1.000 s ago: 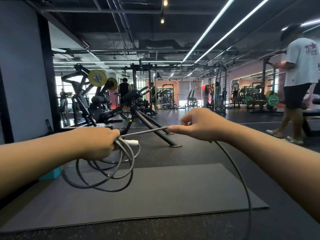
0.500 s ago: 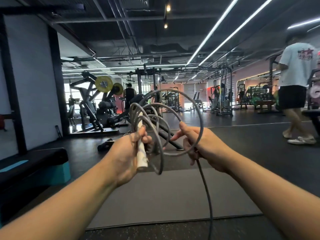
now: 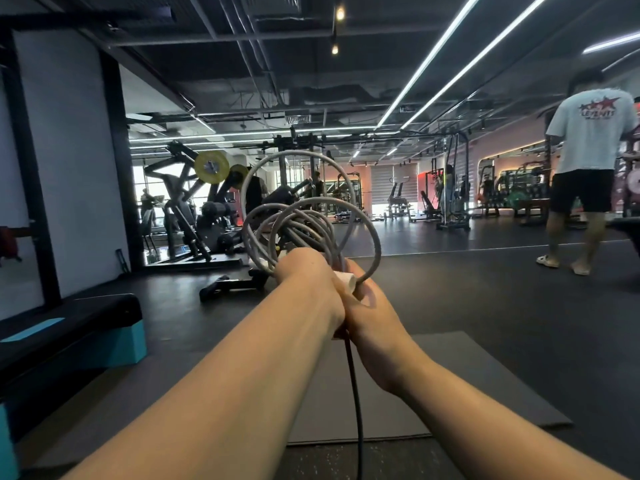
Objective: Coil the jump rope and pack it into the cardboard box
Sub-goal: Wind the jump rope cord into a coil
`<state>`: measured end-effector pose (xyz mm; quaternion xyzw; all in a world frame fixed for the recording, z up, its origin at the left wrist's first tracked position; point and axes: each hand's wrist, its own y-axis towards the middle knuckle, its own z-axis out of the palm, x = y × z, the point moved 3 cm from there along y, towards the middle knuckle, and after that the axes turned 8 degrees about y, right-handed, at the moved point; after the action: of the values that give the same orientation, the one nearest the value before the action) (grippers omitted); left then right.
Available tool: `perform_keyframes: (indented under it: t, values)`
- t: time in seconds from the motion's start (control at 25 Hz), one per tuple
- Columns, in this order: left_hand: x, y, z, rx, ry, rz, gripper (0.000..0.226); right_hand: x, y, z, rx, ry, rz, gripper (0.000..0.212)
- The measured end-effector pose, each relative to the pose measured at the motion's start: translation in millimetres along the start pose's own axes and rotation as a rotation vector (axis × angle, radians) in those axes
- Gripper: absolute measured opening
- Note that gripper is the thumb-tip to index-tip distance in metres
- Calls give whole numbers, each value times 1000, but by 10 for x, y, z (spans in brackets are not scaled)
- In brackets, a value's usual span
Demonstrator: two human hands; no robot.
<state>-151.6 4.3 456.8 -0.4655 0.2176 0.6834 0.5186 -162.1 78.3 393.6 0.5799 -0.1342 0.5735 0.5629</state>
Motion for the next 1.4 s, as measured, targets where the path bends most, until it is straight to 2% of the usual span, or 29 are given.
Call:
perform_keyframes:
  t: [0.12,0.2,0.28,0.36,0.4,0.44,0.48,0.52,0.56,0.64,0.68,0.72,0.76,0.84,0.88,0.96,1.0,1.16,1.2,1.32,1.4]
  values:
    - [168,-14,45,102,16,-99,30,53,53,-26,-250,-128,-124,5]
    - [231,-8,69,166,33,-107,33,74,91,-38,-364,-143,-183,16]
    - [286,-38,56,213,25,-111,28,124,156,-53,-402,-107,-226,24]
    - [273,0,-70,102,144,-26,22,202,228,-66,-373,-263,-241,26]
    - [278,104,-151,38,237,21,46,253,255,-68,-350,-352,-241,26]
    - [258,202,-262,-76,325,99,90,307,280,-76,-326,-411,-234,28]
    - [195,242,-364,-219,431,200,119,368,298,-87,-294,-455,-226,31]
    - [86,228,-425,-330,534,364,127,433,308,-102,-261,-526,-213,35]
    - [-49,152,-443,-422,723,617,128,498,324,-104,-216,-629,-190,39]
    - [-305,-176,-368,-480,1246,1327,123,603,373,-117,-99,-835,-119,42]
    - [-324,-180,-289,-453,1523,1663,116,638,394,-119,-39,-912,-83,40]
    - [-324,-199,-212,-378,1808,1881,108,662,400,-107,23,-978,-58,38]
    - [-326,-190,-153,-246,2051,1957,104,678,403,-86,85,-1051,-39,36]
    - [-303,-188,-79,-73,2368,1903,101,704,395,-5,218,-1216,-21,35]
    - [-302,-198,-37,-50,2419,1922,98,725,392,32,258,-1273,-17,36]
    - [-293,-198,0,-11,2357,1987,89,774,396,54,303,-1283,-2,32]
    - [-294,-202,0,2,2321,1939,87,794,407,48,322,-1277,11,29]
    - [-277,-123,-47,119,2206,1528,99,795,404,7,386,-1286,101,15]
    - [-265,-87,-52,153,2185,1456,95,799,398,1,389,-1276,115,15]
    - [-280,4,-43,233,2058,1381,50,820,384,-1,387,-1254,139,17]
    - [-315,21,-51,262,2036,1363,31,836,370,-53,371,-1258,153,11]
